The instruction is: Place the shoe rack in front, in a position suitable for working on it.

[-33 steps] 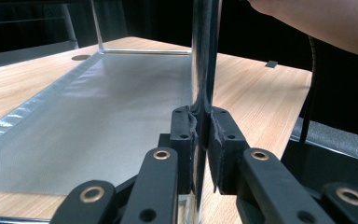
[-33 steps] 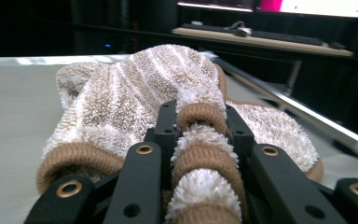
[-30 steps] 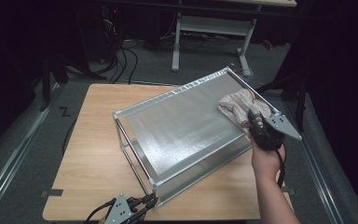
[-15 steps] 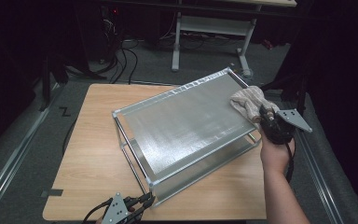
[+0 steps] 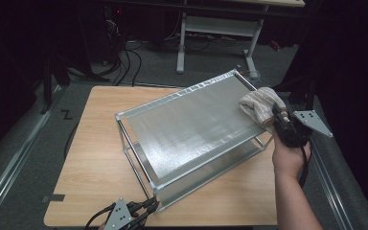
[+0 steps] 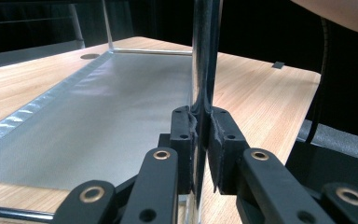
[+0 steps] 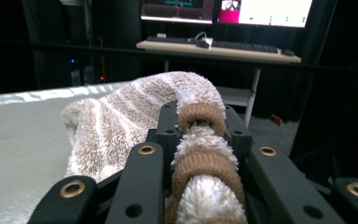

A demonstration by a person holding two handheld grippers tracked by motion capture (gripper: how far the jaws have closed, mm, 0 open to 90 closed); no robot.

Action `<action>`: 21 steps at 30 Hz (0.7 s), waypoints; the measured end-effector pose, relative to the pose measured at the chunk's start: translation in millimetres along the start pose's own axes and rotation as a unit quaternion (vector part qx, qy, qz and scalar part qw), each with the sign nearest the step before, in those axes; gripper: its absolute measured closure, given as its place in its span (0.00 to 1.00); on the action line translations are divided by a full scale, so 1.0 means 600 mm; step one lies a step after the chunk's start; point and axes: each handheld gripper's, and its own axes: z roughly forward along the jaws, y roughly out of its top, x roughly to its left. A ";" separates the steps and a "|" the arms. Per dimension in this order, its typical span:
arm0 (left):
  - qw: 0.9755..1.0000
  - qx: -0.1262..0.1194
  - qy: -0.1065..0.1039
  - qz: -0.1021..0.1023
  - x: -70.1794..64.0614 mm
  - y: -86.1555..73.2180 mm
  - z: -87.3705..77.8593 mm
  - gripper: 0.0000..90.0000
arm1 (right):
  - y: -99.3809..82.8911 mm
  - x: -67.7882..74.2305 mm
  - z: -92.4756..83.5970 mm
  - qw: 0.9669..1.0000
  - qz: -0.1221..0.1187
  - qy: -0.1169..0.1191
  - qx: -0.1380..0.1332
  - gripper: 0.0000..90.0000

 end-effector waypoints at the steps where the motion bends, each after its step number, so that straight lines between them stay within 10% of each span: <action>1: 1.000 0.000 0.000 0.000 0.000 0.000 0.000 0.90 | 0.002 0.001 -0.003 1.000 0.000 0.001 -0.002 0.83; 21: 1.000 -0.001 0.015 -0.005 0.012 -0.002 -0.003 0.90 | -0.002 0.016 -0.147 0.997 -0.002 0.043 -0.059 0.83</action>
